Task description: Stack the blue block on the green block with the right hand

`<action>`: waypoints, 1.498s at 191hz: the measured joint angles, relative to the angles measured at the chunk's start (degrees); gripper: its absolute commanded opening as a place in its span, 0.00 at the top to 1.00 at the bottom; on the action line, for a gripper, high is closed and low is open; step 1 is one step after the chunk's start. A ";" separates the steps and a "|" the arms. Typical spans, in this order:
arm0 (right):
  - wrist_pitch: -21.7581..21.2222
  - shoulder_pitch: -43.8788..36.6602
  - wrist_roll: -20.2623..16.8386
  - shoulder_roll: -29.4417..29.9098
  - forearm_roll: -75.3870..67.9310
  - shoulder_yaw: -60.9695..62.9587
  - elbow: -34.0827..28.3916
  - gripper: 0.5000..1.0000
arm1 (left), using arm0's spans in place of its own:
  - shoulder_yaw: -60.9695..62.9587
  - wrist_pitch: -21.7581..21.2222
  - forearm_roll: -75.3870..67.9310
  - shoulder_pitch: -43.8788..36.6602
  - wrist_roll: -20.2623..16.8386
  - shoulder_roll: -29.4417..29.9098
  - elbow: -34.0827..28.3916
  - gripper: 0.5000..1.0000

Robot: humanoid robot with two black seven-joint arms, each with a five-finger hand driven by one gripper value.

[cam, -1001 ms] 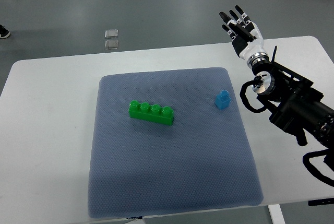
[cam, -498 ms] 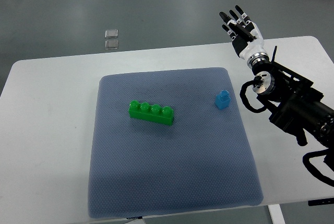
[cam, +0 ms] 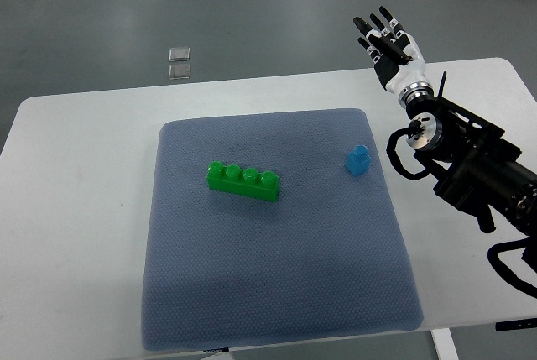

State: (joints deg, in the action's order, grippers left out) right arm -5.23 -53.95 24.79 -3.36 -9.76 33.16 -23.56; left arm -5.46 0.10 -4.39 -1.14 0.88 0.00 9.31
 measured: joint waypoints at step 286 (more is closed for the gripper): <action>-16.70 -19.11 -0.15 -25.33 98.40 -33.52 -27.13 0.18 | -0.02 -0.01 -0.01 -0.01 0.00 0.00 0.00 0.00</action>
State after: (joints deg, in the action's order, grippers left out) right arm -21.94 -73.06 24.64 -28.69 88.65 -0.37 -50.69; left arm -5.48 0.09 -4.40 -1.15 0.88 0.00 9.31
